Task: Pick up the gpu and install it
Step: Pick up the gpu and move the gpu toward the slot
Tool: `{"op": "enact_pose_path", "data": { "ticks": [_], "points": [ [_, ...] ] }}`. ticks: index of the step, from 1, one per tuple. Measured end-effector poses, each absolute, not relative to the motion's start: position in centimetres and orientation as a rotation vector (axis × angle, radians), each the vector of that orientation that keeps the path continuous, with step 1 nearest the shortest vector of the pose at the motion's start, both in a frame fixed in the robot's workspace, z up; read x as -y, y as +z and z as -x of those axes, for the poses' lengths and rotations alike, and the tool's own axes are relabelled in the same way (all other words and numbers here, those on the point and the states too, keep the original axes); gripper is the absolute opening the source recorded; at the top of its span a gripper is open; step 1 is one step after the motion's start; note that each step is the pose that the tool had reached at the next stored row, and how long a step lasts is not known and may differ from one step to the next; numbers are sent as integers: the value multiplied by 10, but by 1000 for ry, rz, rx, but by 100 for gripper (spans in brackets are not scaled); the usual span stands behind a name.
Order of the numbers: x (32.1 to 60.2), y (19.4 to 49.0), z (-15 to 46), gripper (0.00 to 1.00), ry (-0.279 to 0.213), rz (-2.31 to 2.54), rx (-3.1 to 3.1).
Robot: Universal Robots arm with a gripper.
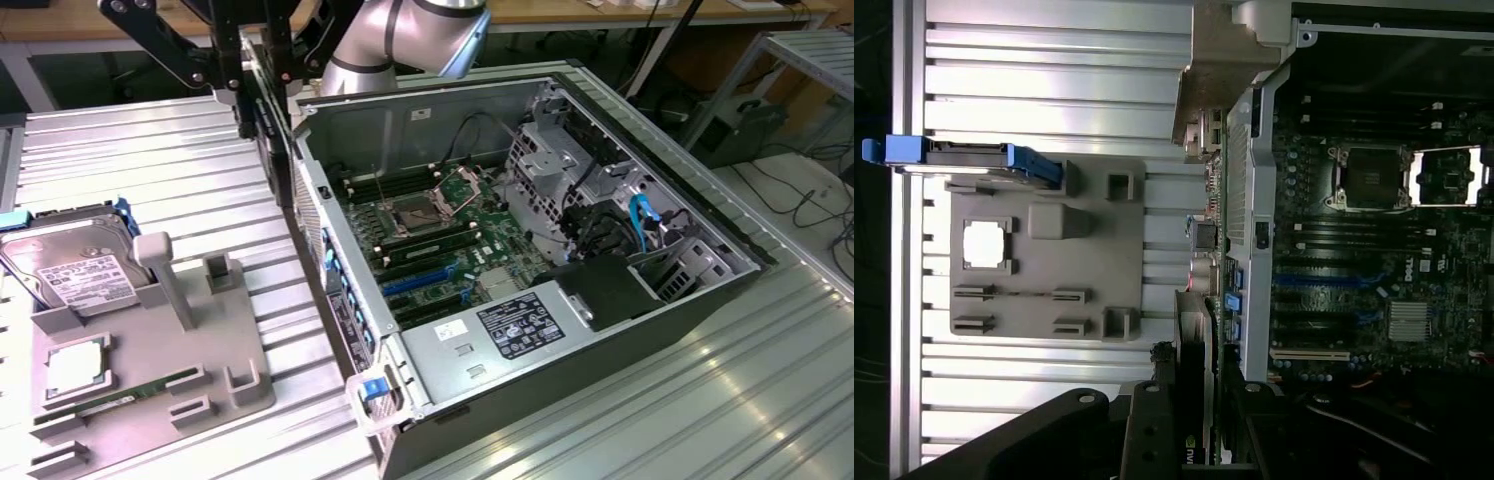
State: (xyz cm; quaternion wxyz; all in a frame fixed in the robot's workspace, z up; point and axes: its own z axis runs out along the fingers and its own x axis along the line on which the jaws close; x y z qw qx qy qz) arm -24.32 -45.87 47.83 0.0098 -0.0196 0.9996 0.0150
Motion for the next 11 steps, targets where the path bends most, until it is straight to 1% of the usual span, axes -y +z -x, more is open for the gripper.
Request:
{"op": "enact_pose_path", "data": {
  "ticks": [11],
  "points": [
    [459, 478, 233, 27, 47, 61, -3121]
  ]
}}
